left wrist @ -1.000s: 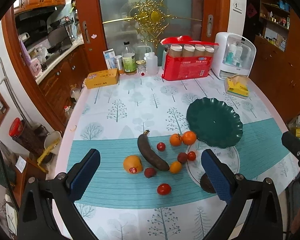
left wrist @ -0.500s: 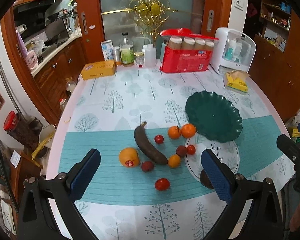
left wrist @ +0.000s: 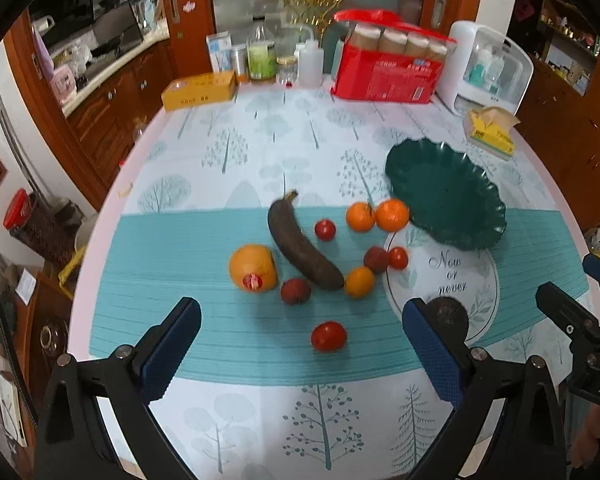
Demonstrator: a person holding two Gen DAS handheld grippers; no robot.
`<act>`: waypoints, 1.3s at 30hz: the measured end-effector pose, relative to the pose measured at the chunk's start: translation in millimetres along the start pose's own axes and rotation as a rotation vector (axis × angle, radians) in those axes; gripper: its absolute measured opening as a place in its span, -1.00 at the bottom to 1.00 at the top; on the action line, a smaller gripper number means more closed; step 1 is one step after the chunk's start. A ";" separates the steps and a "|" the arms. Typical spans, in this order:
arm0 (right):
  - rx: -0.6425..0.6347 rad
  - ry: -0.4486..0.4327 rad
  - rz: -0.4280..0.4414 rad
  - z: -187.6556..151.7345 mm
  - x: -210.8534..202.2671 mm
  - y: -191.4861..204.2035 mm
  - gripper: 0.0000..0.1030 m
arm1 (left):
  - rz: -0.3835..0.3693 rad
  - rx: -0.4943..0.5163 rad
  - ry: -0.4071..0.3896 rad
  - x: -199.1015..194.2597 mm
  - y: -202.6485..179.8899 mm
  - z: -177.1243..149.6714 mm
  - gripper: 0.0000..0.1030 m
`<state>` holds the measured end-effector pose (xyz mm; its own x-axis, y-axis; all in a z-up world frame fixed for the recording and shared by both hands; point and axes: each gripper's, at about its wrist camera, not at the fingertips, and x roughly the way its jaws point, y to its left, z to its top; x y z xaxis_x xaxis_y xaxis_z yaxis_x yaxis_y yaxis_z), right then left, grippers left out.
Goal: Organize fruits
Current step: 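Grasp the red cherry tomato with the left tool while the right tool grasps the avocado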
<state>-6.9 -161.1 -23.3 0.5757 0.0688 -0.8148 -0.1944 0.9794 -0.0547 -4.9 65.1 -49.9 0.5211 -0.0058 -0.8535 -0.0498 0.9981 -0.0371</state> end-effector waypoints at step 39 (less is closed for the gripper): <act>-0.159 0.191 0.154 -37.6 113.5 20.6 0.73 | -0.007 -0.111 0.260 127.4 -8.3 -40.5 0.44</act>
<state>24.6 -140.3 -138.6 0.3727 0.1629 -0.9135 -0.3989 0.9170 0.0008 27.4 53.6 -179.3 0.2868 -0.0428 -0.9570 -0.1469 0.9852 -0.0880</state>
